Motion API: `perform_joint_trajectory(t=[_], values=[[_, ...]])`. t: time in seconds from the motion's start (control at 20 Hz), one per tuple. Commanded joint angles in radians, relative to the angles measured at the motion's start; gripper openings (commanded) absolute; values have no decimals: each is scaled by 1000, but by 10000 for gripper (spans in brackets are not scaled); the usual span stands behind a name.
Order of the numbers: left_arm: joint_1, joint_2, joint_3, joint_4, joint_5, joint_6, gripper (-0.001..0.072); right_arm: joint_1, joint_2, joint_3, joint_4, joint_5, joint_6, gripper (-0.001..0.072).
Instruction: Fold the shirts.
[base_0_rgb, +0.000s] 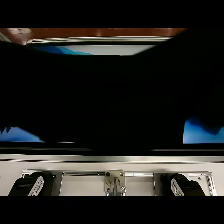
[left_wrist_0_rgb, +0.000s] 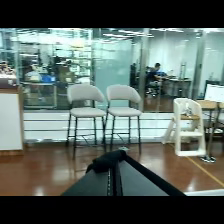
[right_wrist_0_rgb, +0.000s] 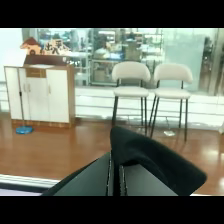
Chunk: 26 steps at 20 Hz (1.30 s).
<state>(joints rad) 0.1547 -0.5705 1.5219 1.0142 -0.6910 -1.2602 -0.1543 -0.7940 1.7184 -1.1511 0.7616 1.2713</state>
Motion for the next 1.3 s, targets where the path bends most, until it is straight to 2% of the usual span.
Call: perform_joint_trajectory(t=[0.0,0.1,0.3,0.45,0.55,0.65,0.8,0.9,1.0,1.15,1.25], values=[[2,3,3,109,90,-34,38,0,6,3,-37,93,9,69],[2,-4,3,145,60,-103,38,0,6,3,-40,245,5,69],[2,-37,2,318,-69,-219,39,0,5,-40,-93,661,32,68],[2,-111,2,375,-184,-238,38,0,6,-211,-56,851,87,68],[1,-189,2,367,-220,-256,38,0,5,-357,-52,807,85,68],[1,-269,2,322,-208,-282,39,1,2,-494,-40,628,79,68],[-2,-352,3,164,-112,-243,38,1,-51,-554,52,480,3,68],[-8,-342,9,131,-5,-174,38,0,-52,-529,128,396,-99,68],[-8,-312,69,126,10,-161,38,0,-43,-432,168,375,-161,68],[-5,-254,221,147,6,-161,38,0,1,-232,174,380,-161,68],[-5,-221,319,210,-27,-162,38,0,49,-150,163,396,-120,68]])
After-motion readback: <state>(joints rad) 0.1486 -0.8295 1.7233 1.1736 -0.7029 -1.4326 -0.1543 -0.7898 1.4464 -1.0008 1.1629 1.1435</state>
